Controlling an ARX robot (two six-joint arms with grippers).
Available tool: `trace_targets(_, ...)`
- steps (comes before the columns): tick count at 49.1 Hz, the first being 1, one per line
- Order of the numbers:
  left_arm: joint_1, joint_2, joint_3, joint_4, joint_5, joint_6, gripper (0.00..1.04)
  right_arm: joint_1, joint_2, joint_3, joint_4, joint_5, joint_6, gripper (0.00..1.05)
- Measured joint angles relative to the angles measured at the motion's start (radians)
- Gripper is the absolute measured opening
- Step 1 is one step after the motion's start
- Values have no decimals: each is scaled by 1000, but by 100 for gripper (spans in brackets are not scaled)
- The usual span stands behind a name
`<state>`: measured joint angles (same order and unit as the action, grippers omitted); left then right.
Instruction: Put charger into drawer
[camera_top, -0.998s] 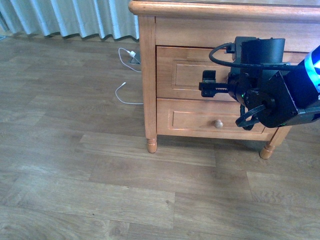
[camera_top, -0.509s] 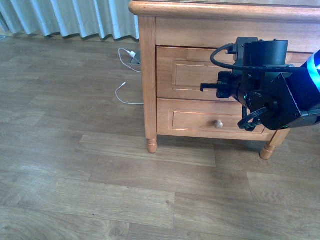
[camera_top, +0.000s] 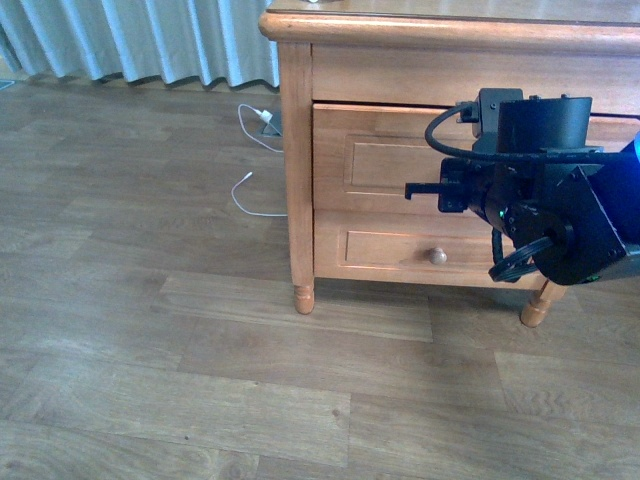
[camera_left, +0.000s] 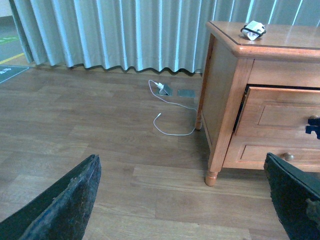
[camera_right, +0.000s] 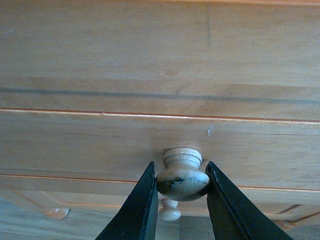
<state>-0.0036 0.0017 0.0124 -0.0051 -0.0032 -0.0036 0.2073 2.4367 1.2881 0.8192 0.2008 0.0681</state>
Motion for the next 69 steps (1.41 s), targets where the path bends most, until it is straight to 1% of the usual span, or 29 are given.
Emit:
trace_targets(10,0,0,0,0,0,0,99,6,-81,-135,18,-3,26,23)
trace_targets(20,0,0,0,0,0,0,99,21,-211,-333,19,-19,68,23)
trace_targets(30,0,0,0,0,0,0,99,35,-355,-515,-30,-34,117,23)
trace_targets(40,0,0,0,0,0,0,99,49,-444,-632,-40,-35,125,23)
trace_targets(49,0,0,0,0,0,0,99,58,-484,-685,-46,-35,135,23)
trace_targets(51,0,0,0,0,0,0,99,58,-486,-688,-43,-34,137,28)
trace_targets(53,0,0,0,0,0,0,99,60,-496,-694,-42,-19,145,35)
trace_targets(59,0,0,0,0,0,0,99,60,-562,-710,-43,8,163,51)
trace_targets(64,0,0,0,0,0,0,99,59,-642,-738,-71,5,179,67)
trace_targets(65,0,0,0,0,0,0,99,59,-652,-742,-76,3,181,69)
trace_targets(66,0,0,0,0,0,0,99,59,-682,-758,-93,-4,184,74)
trace_targets(69,0,0,0,0,0,0,99,59,-755,-790,-129,-20,191,85)
